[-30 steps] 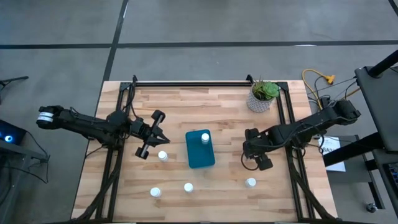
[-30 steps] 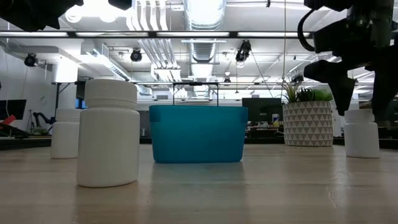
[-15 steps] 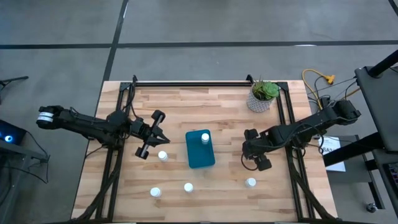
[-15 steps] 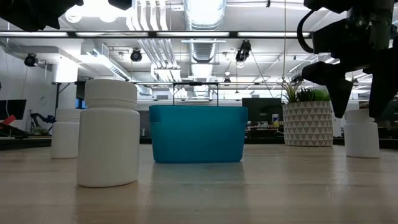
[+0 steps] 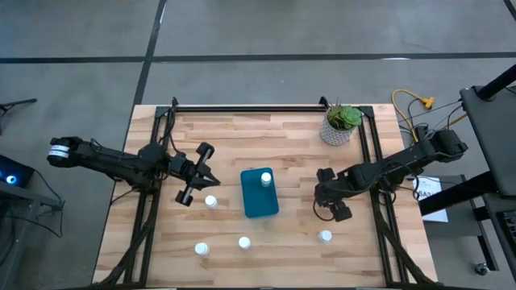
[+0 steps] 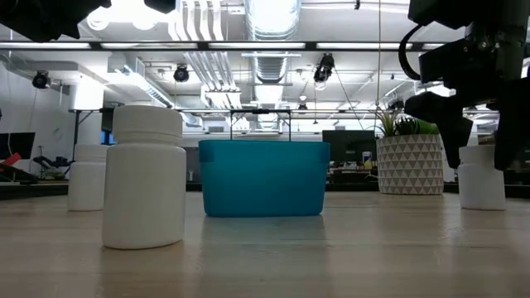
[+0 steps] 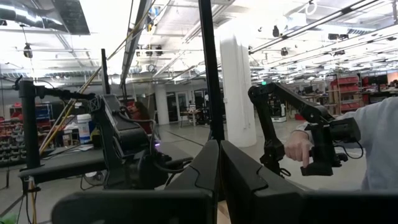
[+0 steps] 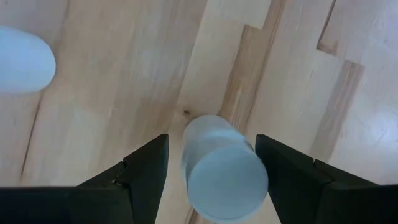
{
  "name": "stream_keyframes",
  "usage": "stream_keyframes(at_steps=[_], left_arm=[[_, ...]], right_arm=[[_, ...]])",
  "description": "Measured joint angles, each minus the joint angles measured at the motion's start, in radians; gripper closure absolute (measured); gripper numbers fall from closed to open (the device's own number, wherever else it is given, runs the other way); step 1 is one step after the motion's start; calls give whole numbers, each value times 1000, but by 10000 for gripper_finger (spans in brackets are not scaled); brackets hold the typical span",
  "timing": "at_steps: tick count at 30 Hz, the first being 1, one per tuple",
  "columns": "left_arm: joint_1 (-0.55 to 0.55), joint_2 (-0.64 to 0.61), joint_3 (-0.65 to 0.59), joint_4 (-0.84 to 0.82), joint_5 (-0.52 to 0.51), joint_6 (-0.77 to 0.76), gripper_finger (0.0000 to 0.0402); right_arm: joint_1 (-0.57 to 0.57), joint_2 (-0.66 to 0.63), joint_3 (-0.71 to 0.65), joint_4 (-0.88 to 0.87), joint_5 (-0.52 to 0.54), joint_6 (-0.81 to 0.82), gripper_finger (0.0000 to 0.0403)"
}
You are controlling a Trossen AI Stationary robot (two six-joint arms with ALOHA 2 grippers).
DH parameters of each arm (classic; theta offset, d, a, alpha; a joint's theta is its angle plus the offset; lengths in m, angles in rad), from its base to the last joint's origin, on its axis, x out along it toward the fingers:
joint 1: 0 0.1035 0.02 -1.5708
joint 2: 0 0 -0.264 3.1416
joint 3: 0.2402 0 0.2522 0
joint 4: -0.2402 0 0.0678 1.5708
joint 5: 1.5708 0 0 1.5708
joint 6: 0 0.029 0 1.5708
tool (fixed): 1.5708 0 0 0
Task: Pick and place pill bottles into a basket
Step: Put the white pill bottle into the blue bin
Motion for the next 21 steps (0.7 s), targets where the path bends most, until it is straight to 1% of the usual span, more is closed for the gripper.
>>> stream_keyframes(at_steps=[9,12,17,21], left_arm=[[0,0,0,0,-2,0,402],[0,0,0,0,-3,0,402],[0,0,0,0,-4,0,402],[0,0,0,0,-4,0,402]], right_arm=[[-3,0,-16,0,0,4,174],[-3,0,-16,0,0,4,193],[-3,0,-15,3,0,1,240],[-3,0,-14,3,0,-2,244]])
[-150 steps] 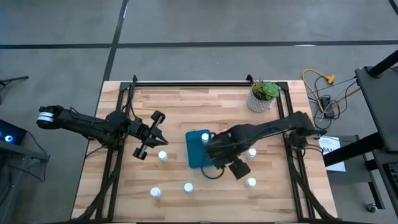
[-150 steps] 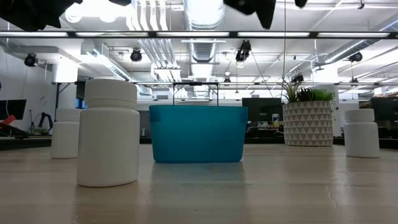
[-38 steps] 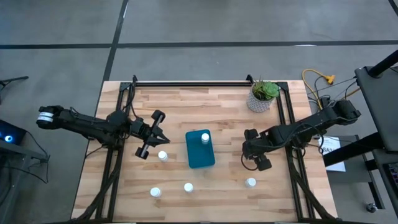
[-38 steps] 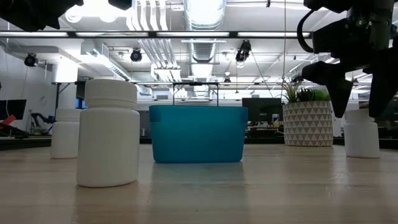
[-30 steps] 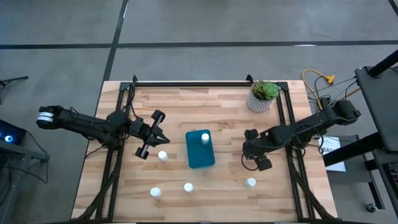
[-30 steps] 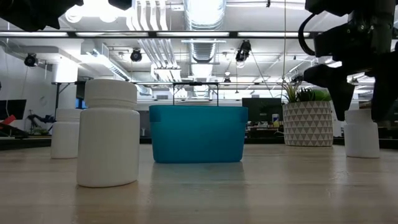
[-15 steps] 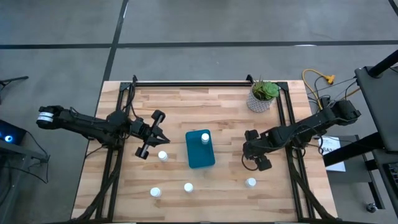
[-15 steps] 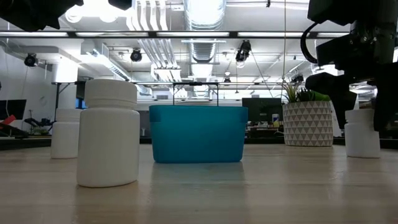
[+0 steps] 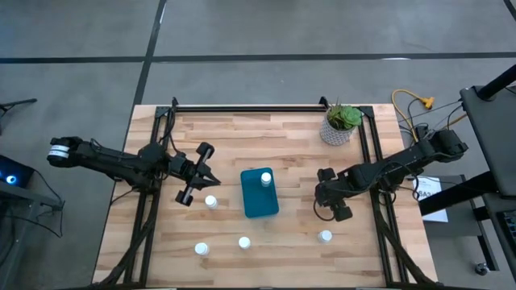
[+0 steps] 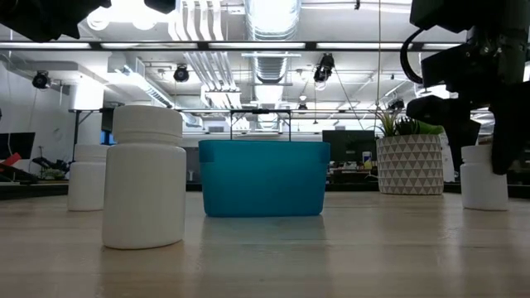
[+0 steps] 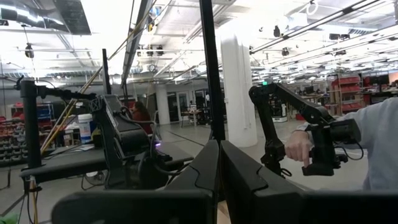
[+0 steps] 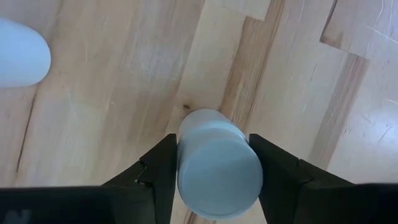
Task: Pick and place pill bottles into a basket
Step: Put the white pill bottle into the blue bin
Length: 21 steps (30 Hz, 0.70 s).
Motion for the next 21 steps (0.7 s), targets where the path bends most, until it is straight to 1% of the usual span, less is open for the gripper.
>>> stream_keyframes(at_steps=[4,9,16,21], left_arm=[[0,0,0,0,0,0,402],[0,0,0,0,0,0,402],[0,0,0,0,0,0,402],[0,0,0,0,0,0,402]], right_arm=[[1,1,17,-7,0,0,244],[1,1,70,-42,10,-8,245],[0,1,178,-94,82,-62,247],[-19,1,271,-106,102,-93,249]])
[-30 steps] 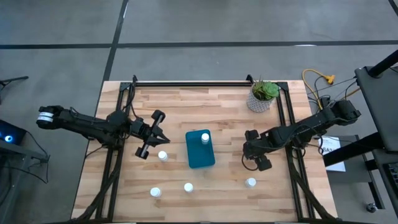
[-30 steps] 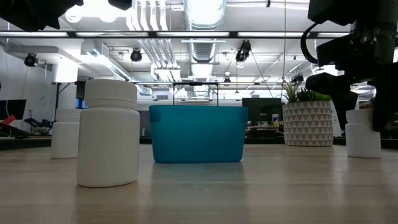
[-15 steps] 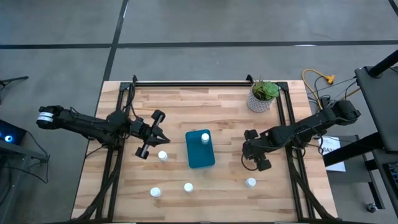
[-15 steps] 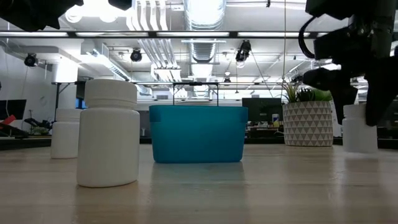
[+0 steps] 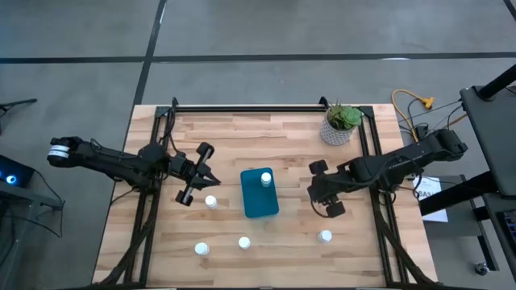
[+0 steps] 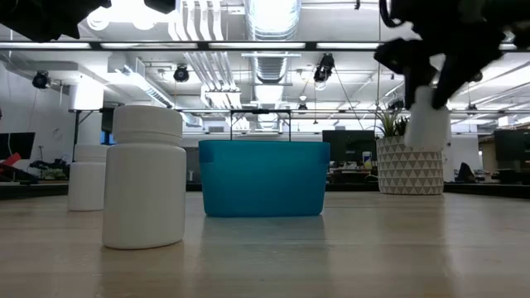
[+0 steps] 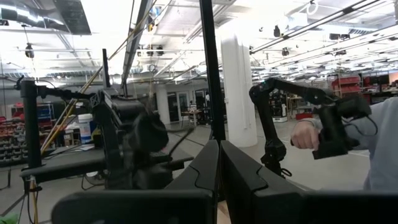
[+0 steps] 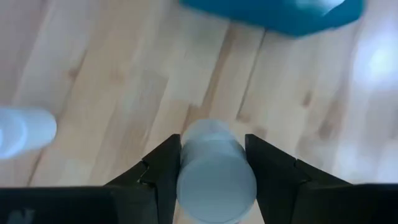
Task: Pick and place pill bottles into a basket
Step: Put the white pill bottle into the blue bin
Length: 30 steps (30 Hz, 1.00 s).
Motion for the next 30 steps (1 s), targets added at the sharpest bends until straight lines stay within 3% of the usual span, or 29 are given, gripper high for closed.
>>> stream_keyframes(at_steps=[12,20,30], left_arm=[[0,0,0,0,-8,21,402],[0,0,0,0,-8,23,402],[0,0,0,0,-8,23,402]], right_arm=[[-111,42,163,-1,-5,-119,253],[-139,212,276,-15,-58,-195,255],[-139,428,541,-108,-113,-289,255]])
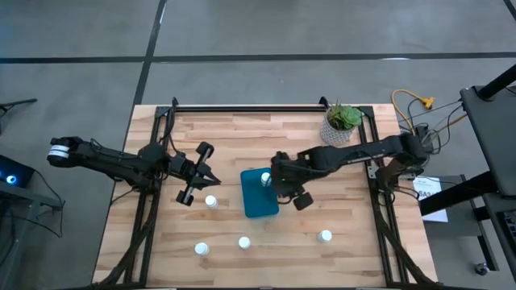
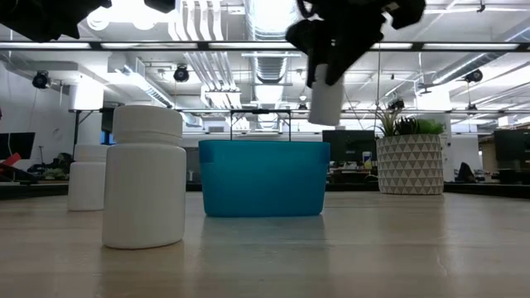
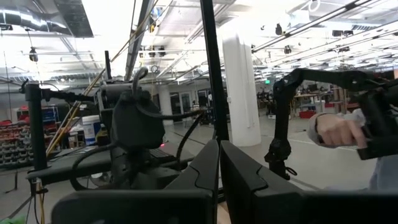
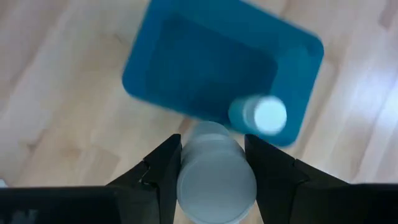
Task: Pick and place pill bottles into a basket
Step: Put the white pill bottle into the blue bin
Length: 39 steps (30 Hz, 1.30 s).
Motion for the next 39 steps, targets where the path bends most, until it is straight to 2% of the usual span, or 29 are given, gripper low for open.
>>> stream_keyframes(at_steps=[4,11,28,36,39], left_arm=[[0,0,0,0,0,0,402],[0,0,0,0,0,0,402],[0,0,0,0,0,0,402],[0,0,-1,0,0,1,402],[0,0,-1,0,0,2,402]], right_arm=[[1,54,79,1,-55,-33,255],[-3,125,134,11,-95,-87,256],[-45,304,132,75,-97,-162,256],[-96,304,128,109,-106,-185,256],[-106,304,127,113,-151,-184,256]])
